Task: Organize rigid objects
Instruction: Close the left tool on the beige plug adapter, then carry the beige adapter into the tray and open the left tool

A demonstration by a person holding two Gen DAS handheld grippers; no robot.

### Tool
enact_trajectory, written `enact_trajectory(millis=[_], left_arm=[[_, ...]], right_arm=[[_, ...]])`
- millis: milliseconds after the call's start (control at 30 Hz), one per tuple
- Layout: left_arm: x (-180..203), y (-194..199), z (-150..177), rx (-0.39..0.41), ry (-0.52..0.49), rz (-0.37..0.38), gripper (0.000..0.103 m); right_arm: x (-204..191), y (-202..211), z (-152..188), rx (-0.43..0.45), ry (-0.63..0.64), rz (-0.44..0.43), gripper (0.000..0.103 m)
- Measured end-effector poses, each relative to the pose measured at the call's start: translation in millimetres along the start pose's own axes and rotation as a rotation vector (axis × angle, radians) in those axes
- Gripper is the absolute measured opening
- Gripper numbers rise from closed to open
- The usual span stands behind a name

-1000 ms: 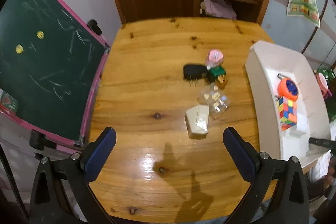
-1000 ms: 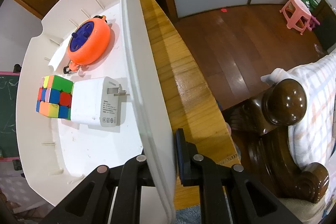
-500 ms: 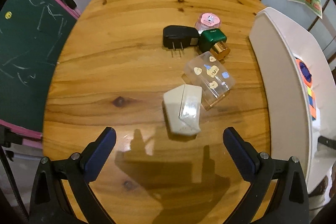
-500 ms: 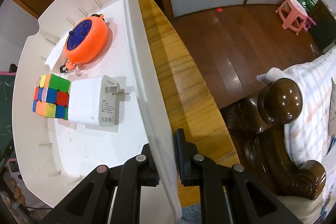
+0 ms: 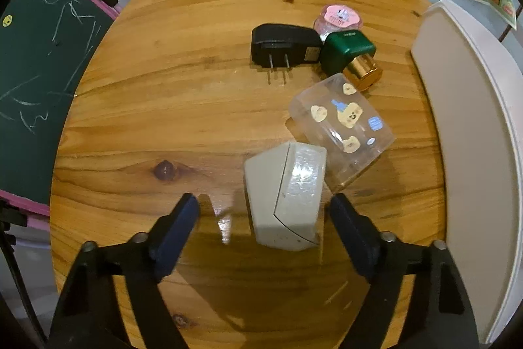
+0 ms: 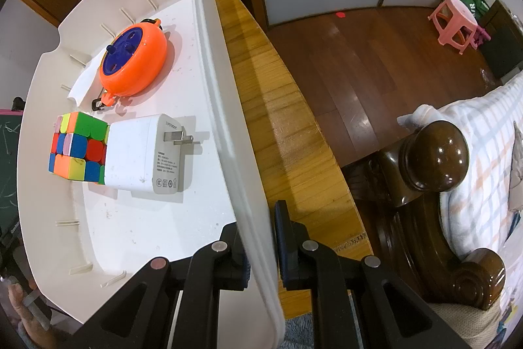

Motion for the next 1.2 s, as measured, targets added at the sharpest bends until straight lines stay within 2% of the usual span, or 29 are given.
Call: enact_trajectory(millis=[133,233,267,700,1200], left_arm=[[-1.6,-0.8,-1.9,0.005,0.017,0.010,0.076],[-0.2,0.6,-3.7,0.022,0.015,0.017,0.061],[1.2,2.0,-3.3,0.028,0.009,0.021,0.049],[2.5,14.9,4.5,0.039,0.017,0.011,0.048],[23.2,110.7,5.9,0.170,-0.069,0.071,0.048]], right_arm=[[1.5,-1.2,0.1,0.002,0.000,-0.005,0.013],[2.4,-1.6,1.1,0.003,0.000,-0.006,0.013],[2.8,-1.9,1.4,0.004,-0.001,-0.007,0.013],[6.6,-4.4,3.3,0.009,-0.006,-0.020,0.013],[7.6,-6.5,4.3,0.016,-0.007,-0.030,0.014]])
Point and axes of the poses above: each gripper's, at about its wrist camera, not at the fingertips, and y roughly against the way its jaws point, x to its right, z to its underside, the point moved 2 cm from there along -y, roughly the way its jaws point, and after that the axes turned 8 degrees about y, right-handed, at the moved point
